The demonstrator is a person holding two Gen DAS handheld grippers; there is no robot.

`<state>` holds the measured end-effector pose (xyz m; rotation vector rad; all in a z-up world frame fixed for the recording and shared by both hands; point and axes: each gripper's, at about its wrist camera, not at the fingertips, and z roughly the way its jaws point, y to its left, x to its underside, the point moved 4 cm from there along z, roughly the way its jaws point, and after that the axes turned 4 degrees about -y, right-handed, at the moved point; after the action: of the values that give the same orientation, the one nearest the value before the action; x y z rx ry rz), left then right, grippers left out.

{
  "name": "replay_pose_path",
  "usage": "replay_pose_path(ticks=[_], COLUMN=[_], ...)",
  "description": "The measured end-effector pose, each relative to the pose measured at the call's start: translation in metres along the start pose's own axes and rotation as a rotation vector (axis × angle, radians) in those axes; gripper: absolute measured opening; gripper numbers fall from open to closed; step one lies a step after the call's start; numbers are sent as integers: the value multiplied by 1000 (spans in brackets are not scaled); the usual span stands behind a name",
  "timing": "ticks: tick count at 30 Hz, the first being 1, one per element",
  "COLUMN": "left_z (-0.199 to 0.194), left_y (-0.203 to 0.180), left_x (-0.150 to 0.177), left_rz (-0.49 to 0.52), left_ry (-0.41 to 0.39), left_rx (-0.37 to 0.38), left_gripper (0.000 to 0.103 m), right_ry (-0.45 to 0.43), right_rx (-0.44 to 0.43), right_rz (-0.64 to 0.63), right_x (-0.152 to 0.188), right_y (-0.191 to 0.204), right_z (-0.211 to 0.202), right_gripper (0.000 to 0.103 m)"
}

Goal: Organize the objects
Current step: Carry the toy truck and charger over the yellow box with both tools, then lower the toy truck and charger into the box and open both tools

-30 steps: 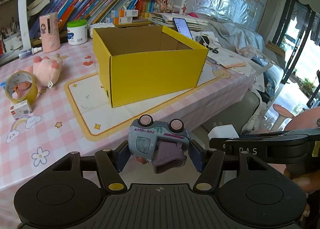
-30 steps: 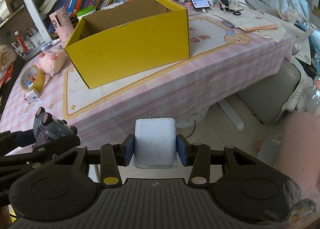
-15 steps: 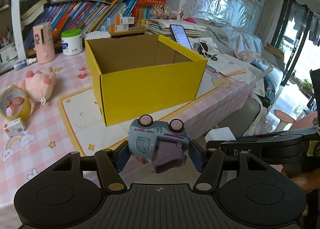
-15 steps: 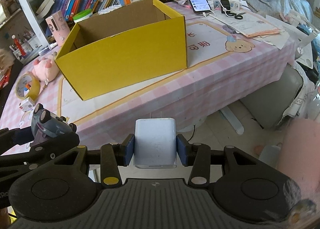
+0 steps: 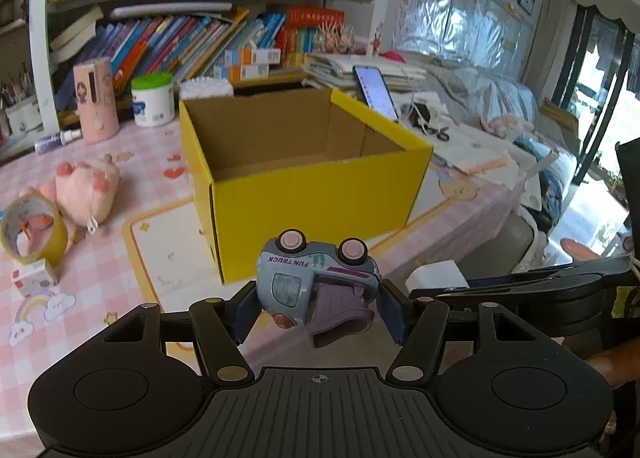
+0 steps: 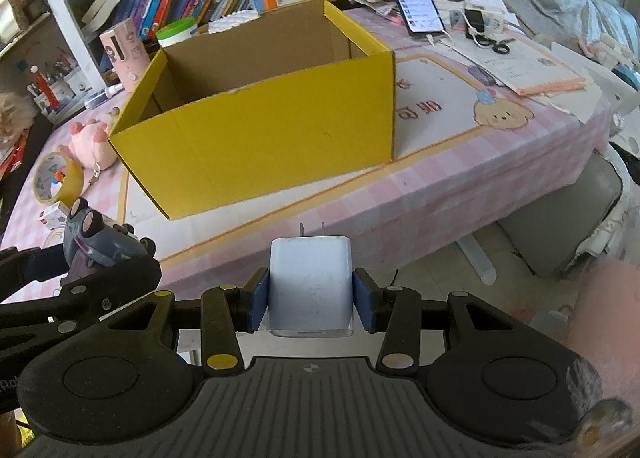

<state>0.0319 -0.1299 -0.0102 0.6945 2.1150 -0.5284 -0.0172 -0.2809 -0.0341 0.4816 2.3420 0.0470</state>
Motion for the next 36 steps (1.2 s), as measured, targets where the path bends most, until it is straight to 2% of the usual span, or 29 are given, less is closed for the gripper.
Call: replay_pose_path(ticks=[9,18,22,25,30,36], left_z=[1,28,53,76,105,133], left_y=[5,6,8,10,8,12], left_x=[-33,-76,-86,-92,-95,-93], left_rz=[-3,-12,-21,-25,-1,-4], left_ry=[-90,-162,-143,-101,-53,27], left_rx=[-33,-88,-128,-159,-191,-224], left_gripper=[62,62,62,62,62,62], right_ry=[-90,-213,-246,-239,-193,-116], right_rx=[-31,-77,-94,-114,-155,-205], right_rz=[-27,-73,-116,-151,-240,-344], right_x=[-37,-110,-145,-164,-187,-196], right_y=[0,-6,-10,-10,3,20], right_z=[-5,-2,12,27,62,102], right_gripper=[42,42,42,42,42,42])
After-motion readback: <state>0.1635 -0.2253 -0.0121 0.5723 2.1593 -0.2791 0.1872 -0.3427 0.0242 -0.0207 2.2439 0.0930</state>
